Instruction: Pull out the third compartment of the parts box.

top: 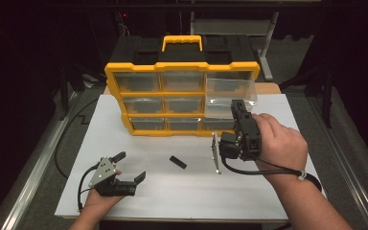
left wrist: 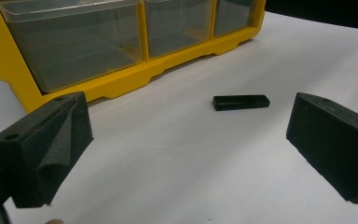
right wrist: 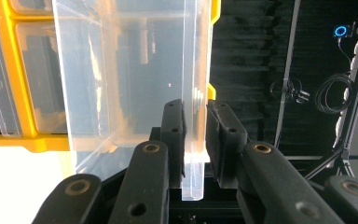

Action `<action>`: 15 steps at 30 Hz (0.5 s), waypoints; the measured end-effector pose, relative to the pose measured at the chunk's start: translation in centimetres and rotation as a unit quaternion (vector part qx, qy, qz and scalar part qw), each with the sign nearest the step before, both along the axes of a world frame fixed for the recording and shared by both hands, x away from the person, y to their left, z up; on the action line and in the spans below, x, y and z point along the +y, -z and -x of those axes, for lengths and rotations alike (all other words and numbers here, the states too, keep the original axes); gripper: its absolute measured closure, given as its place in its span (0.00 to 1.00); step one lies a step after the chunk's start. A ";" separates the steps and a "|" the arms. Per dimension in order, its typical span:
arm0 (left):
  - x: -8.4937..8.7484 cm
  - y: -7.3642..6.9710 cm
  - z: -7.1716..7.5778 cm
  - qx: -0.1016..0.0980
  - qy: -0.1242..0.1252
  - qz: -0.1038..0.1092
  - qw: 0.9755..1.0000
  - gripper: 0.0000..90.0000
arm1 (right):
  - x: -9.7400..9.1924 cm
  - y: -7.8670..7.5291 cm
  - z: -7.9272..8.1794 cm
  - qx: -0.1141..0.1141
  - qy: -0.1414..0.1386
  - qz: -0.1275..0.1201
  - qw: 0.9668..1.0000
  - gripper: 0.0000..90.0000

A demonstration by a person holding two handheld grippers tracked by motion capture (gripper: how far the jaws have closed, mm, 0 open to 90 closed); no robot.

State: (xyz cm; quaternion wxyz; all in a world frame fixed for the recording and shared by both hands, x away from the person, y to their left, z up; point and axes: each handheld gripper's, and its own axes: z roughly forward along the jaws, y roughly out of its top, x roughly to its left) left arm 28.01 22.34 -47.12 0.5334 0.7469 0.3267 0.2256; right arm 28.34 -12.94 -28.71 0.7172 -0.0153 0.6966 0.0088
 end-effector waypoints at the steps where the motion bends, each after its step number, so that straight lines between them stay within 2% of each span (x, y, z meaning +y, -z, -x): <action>1: 0.0 0.0 0.0 0.000 0.000 0.000 1.000 0.02 | 0.0 0.0 0.0 0.001 0.000 -0.001 1.000 0.88; 15: 0.0 0.0 0.0 -0.001 0.001 0.000 1.000 0.02 | -0.1 0.1 0.0 0.003 0.002 -0.003 1.000 0.84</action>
